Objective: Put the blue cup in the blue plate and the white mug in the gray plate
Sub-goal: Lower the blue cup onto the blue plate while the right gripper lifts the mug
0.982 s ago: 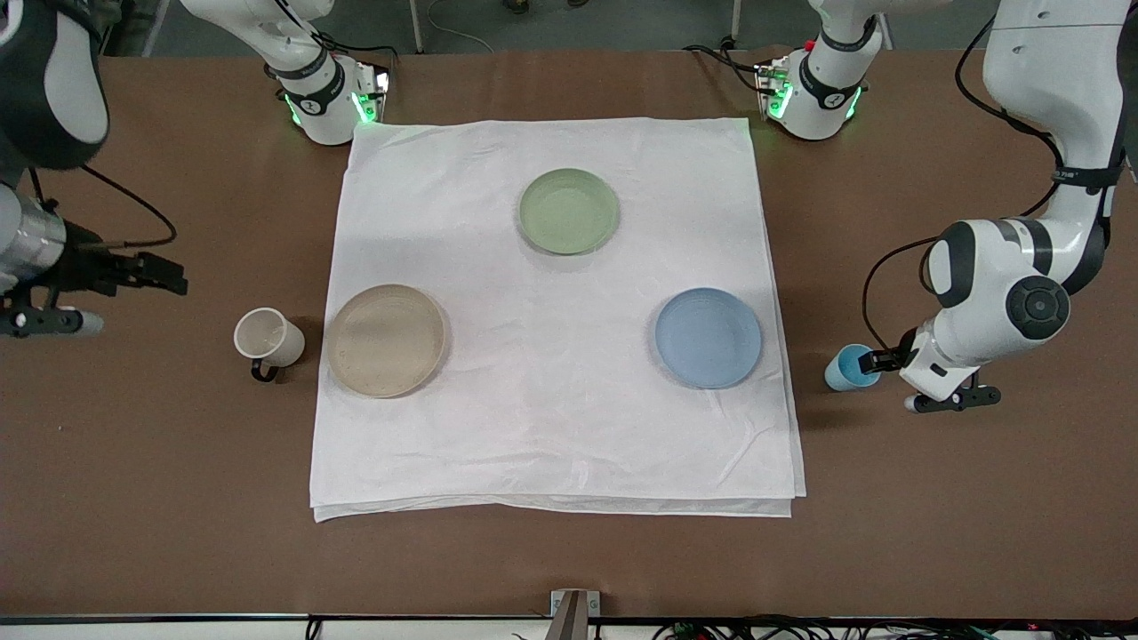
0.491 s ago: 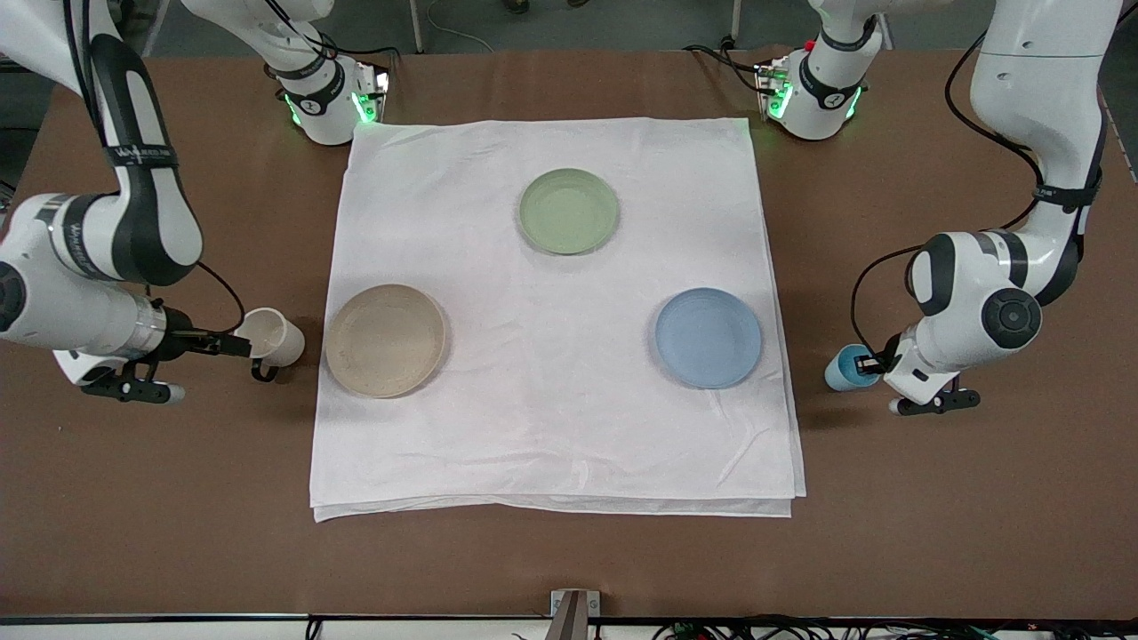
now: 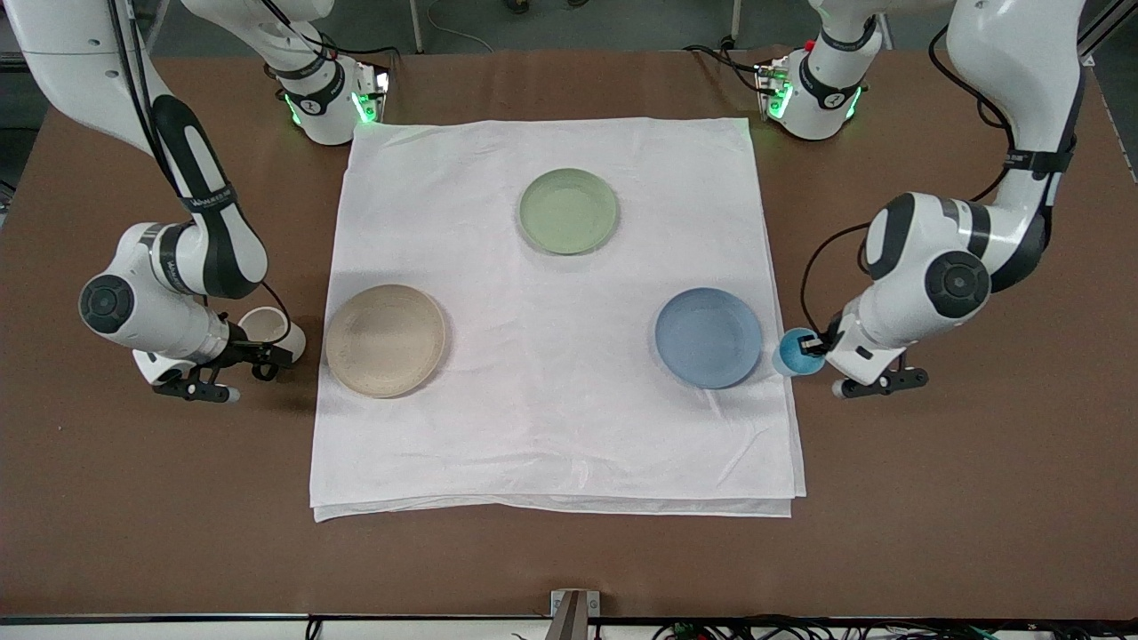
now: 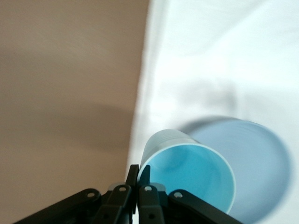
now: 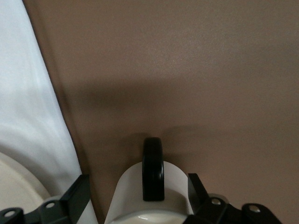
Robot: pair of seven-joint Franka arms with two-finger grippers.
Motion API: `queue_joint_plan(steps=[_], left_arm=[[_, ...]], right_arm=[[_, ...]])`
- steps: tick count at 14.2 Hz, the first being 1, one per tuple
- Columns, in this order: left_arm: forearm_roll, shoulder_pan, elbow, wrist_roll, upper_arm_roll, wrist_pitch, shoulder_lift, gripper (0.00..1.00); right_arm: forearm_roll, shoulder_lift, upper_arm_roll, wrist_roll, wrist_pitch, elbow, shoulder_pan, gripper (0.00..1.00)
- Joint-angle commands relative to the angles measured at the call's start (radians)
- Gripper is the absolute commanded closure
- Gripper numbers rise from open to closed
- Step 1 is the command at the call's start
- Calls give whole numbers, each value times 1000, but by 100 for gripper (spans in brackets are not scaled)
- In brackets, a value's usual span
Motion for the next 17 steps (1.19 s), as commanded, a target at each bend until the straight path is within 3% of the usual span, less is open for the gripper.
queue_joint_plan(steps=[1, 3, 4, 6, 12, 13, 14, 15, 16, 17], left_arm=[[25, -14, -13, -152, -67, -7, 1, 100], [28, -65, -15, -233, -69, 2, 23, 100], [31, -80, -18, -262, -67, 8, 30, 100], [34, -89, -21, -281, -69, 18, 50, 98], [73, -88, -15, -296, -69, 18, 92, 91], [74, -86, -13, -295, -69, 13, 90, 83], [73, -85, -12, -295, -69, 9, 87, 60], [73, -79, -10, -286, -61, 5, 74, 24], [74, -57, 0, -283, -61, 1, 55, 1], [74, -48, 22, -283, -61, -11, 34, 0]], right_arm=[[11, -7, 4, 11, -5, -2, 3, 47], [11, -7, 4, 13, -13, 3, 11, 95], [11, -9, 4, 13, -13, 4, 11, 100], [13, -12, 4, 13, -33, 26, 5, 100], [38, -41, 24, 63, -252, 145, 23, 100], [75, -55, 36, 111, -261, 141, 38, 100], [106, -70, 41, 155, -254, 121, 74, 100], [133, -76, 42, 187, -230, 93, 113, 100], [170, -79, 42, 198, -176, 60, 144, 100], [193, -81, 41, 200, -110, 17, 179, 100]])
